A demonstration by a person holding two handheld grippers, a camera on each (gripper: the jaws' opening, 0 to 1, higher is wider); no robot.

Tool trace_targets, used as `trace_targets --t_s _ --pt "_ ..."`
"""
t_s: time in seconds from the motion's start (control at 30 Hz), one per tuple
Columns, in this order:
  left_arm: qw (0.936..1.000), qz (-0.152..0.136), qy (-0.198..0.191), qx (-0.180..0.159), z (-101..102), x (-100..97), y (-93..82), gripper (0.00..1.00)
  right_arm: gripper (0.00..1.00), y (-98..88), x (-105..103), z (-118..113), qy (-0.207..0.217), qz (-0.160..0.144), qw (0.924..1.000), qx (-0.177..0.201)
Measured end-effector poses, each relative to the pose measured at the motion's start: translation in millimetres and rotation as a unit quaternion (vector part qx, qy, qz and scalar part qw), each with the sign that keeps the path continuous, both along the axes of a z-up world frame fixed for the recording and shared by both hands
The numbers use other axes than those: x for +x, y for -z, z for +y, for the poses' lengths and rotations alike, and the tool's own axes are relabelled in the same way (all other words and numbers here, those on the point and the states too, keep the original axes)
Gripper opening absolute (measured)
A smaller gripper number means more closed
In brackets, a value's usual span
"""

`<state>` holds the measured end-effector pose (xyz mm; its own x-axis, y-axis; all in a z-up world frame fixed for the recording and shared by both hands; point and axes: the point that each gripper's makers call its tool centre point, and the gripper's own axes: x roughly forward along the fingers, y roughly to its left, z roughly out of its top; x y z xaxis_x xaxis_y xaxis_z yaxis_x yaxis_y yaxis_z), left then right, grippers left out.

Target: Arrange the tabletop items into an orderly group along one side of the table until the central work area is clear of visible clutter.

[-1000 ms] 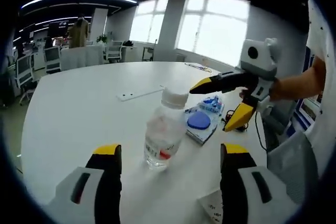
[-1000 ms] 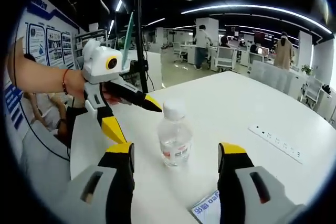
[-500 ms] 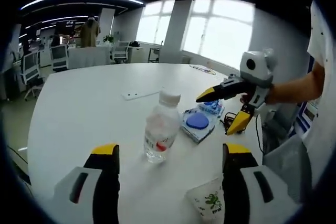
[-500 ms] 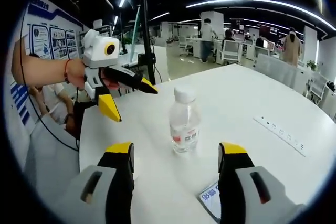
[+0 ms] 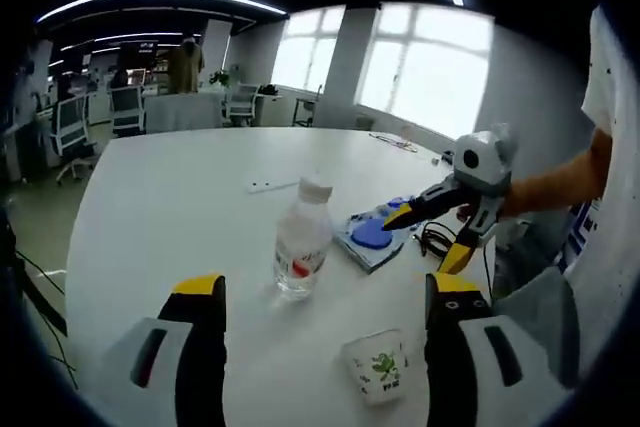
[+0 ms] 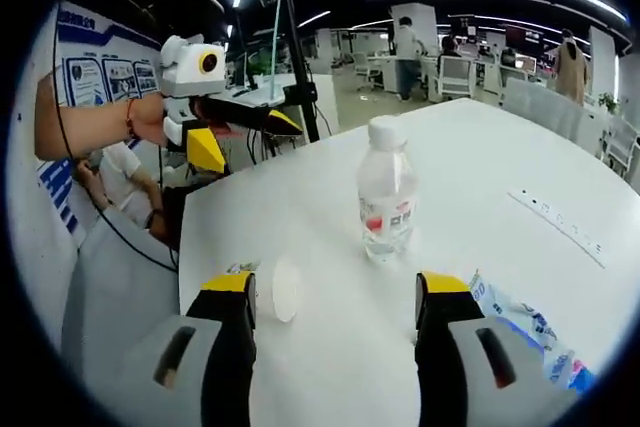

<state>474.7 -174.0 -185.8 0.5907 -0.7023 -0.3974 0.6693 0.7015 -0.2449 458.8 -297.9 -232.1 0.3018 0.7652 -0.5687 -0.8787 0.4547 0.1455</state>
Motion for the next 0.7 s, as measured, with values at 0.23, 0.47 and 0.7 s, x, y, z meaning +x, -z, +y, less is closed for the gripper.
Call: trace_targets --t_s 0.23,0.47,0.7 --pt "1.0 0.006 -0.007 0.002 6 -11.1 2.7 0.84 0.59 14.0 -17 2 -0.023 0.036 0.9991 0.001" --pt "0.9998 0.015 -0.013 0.002 11 -20.9 6.5 0.83 0.51 29.7 -36 18 -0.071 0.074 0.9947 0.002" --pt "0.9996 0.021 -0.018 0.008 14 -27.5 10.8 0.83 0.43 44.0 -49 33 -0.119 0.101 0.9877 -0.003"
